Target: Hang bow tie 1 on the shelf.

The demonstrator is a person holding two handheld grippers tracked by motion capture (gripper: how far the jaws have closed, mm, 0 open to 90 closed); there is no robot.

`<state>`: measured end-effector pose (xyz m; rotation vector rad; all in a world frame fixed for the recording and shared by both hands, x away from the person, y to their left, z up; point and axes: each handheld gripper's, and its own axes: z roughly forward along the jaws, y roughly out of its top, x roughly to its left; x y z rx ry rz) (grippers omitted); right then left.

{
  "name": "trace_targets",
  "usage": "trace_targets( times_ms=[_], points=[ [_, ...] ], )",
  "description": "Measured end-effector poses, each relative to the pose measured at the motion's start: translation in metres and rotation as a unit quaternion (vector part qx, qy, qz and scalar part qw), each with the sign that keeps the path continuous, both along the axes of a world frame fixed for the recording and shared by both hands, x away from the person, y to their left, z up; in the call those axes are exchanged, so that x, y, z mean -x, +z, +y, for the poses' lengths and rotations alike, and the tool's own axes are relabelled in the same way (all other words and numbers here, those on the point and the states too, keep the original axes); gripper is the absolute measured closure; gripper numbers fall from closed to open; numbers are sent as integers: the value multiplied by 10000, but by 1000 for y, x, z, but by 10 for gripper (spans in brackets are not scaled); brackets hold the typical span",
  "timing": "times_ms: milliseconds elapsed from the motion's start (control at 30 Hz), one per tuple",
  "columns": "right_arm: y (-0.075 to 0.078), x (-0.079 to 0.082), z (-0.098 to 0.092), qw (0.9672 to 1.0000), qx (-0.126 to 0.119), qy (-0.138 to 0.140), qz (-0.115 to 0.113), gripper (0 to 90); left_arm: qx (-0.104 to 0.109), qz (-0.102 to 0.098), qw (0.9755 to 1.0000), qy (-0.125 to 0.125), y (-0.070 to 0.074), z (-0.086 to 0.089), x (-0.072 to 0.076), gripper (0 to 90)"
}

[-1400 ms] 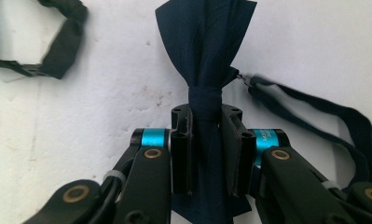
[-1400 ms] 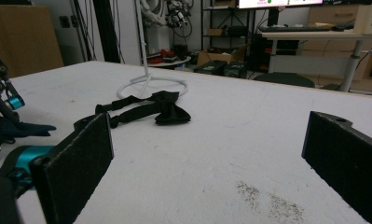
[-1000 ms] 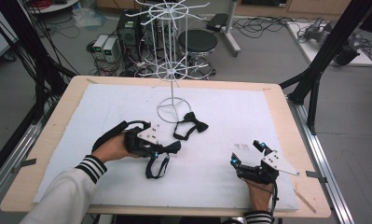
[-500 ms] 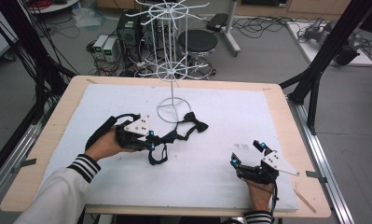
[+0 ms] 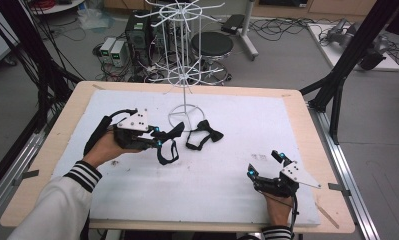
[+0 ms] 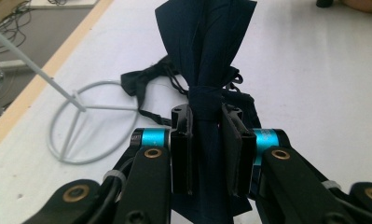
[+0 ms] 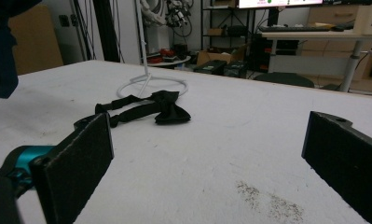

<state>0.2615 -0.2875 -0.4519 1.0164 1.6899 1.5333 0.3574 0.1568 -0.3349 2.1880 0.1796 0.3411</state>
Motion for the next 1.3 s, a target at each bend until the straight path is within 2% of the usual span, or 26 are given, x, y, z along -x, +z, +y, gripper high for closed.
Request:
trace_targets(
  times_ms=[67,333,500,600,833,933,1000,1133,1233,1300],
  points=[
    [0,0,0,10000,-7,5,16,11,8,-35,10000,28,4,2,-1,748],
    [0,0,0,10000,-6,1,11,12,313,-129,9991,243,20,12,-6,747],
    [0,0,0,10000,-7,2,-2,11,542,-79,9978,379,27,19,-11,748],
    [0,0,0,10000,-25,16,22,11,529,-81,9976,446,29,21,-14,748],
    [0,0,0,10000,-26,21,26,11,761,-167,9953,571,42,27,-18,747],
    [0,0,0,10000,-25,20,28,11,766,-230,9948,636,49,29,-22,747],
    [0,0,0,10000,-30,21,30,11,849,-226,9937,701,52,29,-24,747],
    [0,0,0,10000,-41,27,29,11,840,-250,9932,763,56,29,-30,747],
    [0,0,0,10000,-43,24,21,11,955,-277,9915,836,57,28,-34,747],
    [0,0,0,10000,-52,31,19,11,945,-285,9915,852,58,29,-37,747]
  ],
)
